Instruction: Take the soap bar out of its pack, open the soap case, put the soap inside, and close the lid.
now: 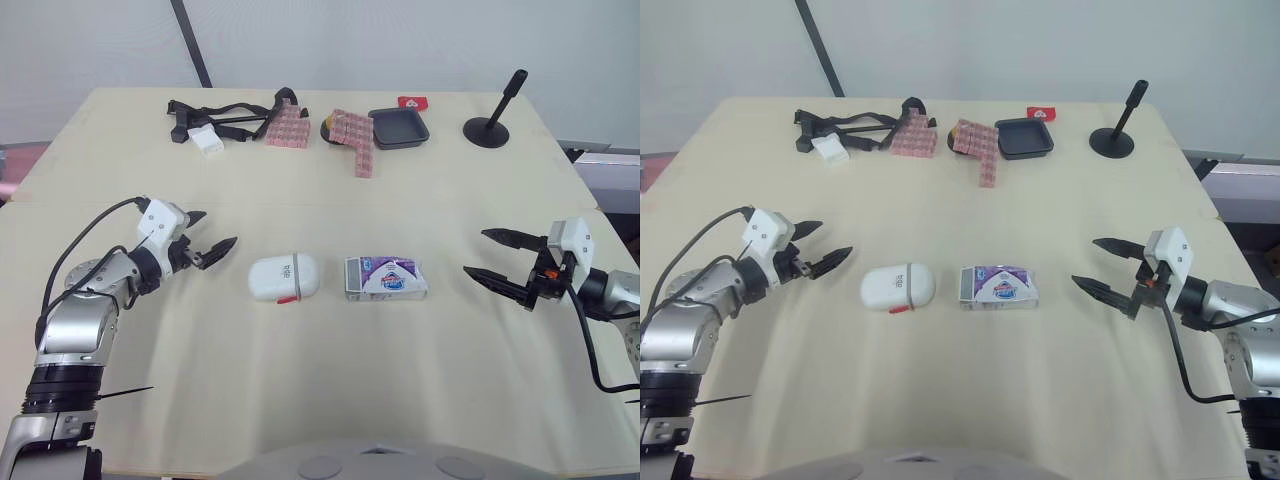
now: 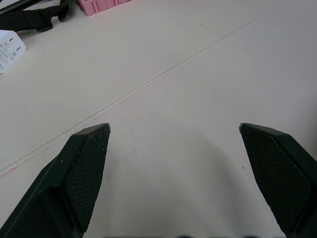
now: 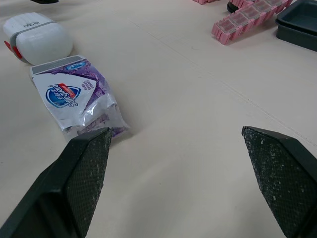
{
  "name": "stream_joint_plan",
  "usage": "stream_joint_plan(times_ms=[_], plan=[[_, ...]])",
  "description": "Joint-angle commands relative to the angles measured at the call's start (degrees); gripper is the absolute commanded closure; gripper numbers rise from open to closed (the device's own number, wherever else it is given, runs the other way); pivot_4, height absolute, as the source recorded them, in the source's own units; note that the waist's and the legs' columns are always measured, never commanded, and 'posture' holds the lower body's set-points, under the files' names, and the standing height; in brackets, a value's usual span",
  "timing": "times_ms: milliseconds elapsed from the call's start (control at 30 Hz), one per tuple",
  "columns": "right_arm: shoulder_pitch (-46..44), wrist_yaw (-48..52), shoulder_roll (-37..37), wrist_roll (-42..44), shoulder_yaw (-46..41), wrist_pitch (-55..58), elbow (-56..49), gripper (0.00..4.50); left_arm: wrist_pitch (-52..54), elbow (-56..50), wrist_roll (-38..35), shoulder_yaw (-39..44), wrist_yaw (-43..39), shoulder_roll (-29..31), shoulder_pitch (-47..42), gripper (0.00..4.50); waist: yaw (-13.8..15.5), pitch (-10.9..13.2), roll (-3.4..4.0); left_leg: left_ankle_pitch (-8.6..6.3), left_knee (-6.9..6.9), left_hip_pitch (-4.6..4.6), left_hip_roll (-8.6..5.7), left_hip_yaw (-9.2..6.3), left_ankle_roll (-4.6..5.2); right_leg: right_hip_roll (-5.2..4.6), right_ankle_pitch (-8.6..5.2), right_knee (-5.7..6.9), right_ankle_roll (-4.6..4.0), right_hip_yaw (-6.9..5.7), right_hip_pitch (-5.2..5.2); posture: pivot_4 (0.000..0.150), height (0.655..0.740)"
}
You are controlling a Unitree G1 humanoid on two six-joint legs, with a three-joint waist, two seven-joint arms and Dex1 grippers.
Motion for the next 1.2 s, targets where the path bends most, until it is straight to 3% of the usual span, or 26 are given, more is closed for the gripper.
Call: stream_joint_plan(times_ms=[33, 500, 767, 933, 1200], plan=[[0.2, 1.0, -0.6, -0.6, -2.0, -2.2, 1.5, 0.00, -1.0, 0.1, -0.6, 0.7, -0.5, 0.3, -0.6, 0.04, 0.0, 0.0, 0.00, 0.00, 0.00, 0.00, 0.00, 0.00, 0.00, 0.00, 0.00, 0.00, 0.00, 0.00, 0.00, 0.150, 0.7374], [-1.0, 2.7, -1.1, -1.8, -1.6, -4.1, 4.6, 0.00, -0.8, 0.6, -2.5, 1.2, -2.0, -1.0, -1.1, 0.04, 0.0, 0.0, 0.00, 0.02, 0.05, -0.03, 0.00, 0.01, 0.04, -0.04, 0.00, 0.04, -0.01, -0.02, -0.01, 0.150, 0.7374], [-1.6, 3.7, -3.0, -2.7, -1.0, -3.5, 5.3, 0.00, 0.8, -3.0, -13.3, 3.9, -14.8, 2.8, -4.8, 0.04, 0.2, 0.0, 0.00, 0.03, 0.12, -0.05, 0.03, 0.01, 0.05, -0.05, -0.02, 0.11, -0.03, -0.06, -0.06, 0.150, 0.7374], [-3.1, 4.1, -4.1, -3.0, -0.6, -2.9, 5.8, 0.00, 3.2, -12.6, -18.1, 2.3, -19.9, 4.3, 0.0, 0.04, -0.2, 0.0, 0.05, 0.03, 0.09, -0.07, -0.03, 0.07, 0.05, -0.06, -0.03, 0.09, -0.06, -0.02, -0.09, 0.150, 0.7374], [-2.1, 6.6, -6.3, -4.0, 0.2, -3.0, 2.9, 0.00, -3.2, -23.0, -18.0, 3.2, -22.4, 2.7, 13.3, 0.04, 0.1, 0.0, 0.06, 0.03, 0.09, -0.10, 0.11, 0.08, 0.06, -0.07, -0.03, 0.08, -0.07, -0.08, -0.08, 0.150, 0.7374]])
